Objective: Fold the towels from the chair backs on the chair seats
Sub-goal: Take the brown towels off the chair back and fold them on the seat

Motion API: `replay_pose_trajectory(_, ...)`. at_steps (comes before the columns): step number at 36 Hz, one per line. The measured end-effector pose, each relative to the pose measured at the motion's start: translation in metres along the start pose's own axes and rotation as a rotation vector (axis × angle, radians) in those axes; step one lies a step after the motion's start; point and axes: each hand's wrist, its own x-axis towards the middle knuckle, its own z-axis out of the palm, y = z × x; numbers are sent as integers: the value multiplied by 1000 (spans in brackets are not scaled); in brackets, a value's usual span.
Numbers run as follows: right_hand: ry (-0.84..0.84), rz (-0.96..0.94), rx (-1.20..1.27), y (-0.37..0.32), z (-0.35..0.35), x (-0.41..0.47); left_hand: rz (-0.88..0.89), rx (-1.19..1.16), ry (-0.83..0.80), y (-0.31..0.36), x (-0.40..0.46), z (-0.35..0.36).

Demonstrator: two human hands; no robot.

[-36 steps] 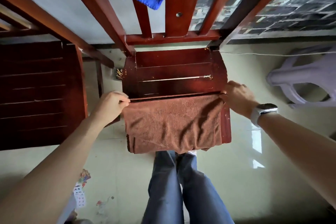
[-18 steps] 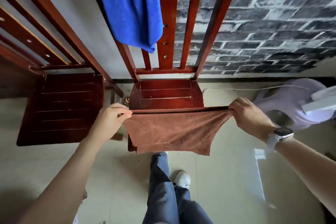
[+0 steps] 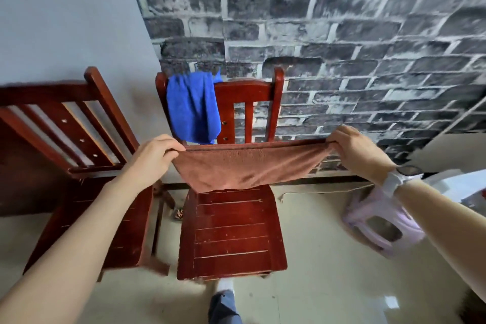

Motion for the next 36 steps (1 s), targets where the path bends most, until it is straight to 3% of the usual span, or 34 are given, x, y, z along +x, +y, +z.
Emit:
replay_pose_trajectory(8, 128, -86, 45, -2, -35, 8, -17, -43, 95, 12, 6, -30)
replay_pose_trajectory(23, 210, 26, 226, -8, -44, 10, 5, -35, 179, -6, 7, -43)
replay_pose_trajectory(31, 140, 51, 187, -13, -30, 19, 170, 131, 150, -31, 7, -26)
replay_pose_trajectory(36, 60, 120, 194, -13, 0, 34, 93, 298, 90, -41, 10, -10)
